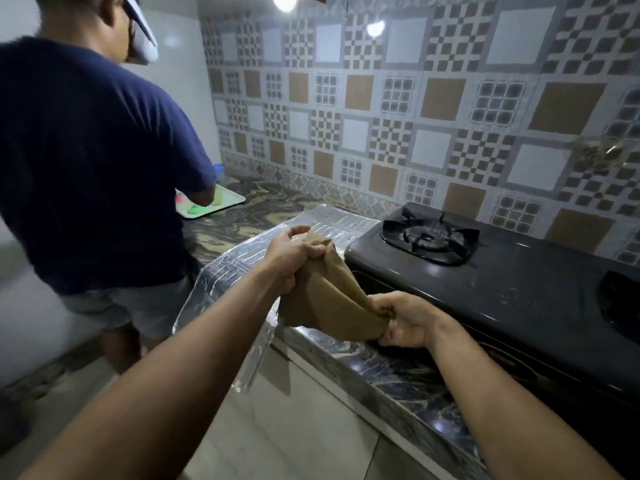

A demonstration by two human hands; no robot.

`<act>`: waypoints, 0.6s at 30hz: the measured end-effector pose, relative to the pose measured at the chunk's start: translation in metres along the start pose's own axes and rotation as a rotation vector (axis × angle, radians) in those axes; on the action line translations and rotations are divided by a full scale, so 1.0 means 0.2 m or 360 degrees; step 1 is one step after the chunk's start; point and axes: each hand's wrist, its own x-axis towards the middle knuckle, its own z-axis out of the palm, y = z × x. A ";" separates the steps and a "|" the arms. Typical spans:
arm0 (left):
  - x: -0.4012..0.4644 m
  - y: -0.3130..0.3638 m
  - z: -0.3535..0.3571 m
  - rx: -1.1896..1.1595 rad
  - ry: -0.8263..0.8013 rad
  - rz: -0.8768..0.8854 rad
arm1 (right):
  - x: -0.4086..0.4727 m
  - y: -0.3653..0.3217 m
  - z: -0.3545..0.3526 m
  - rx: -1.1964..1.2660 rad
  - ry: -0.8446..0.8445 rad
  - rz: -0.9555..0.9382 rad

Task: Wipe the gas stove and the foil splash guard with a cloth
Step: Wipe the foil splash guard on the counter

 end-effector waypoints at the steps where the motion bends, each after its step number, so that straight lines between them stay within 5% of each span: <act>1: 0.01 0.01 -0.04 0.0024 -0.0021 0.0029 | 0.05 0.01 0.04 -0.0027 -0.0119 0.0031; 8: 0.16 0.05 -0.31 -0.0015 0.0036 0.0155 | 0.38 0.00 0.26 -0.0026 -0.0280 0.0124; 18: 0.44 0.09 -0.78 0.0066 0.0361 0.0185 | 0.72 -0.36 0.40 -0.0007 0.0326 -0.0617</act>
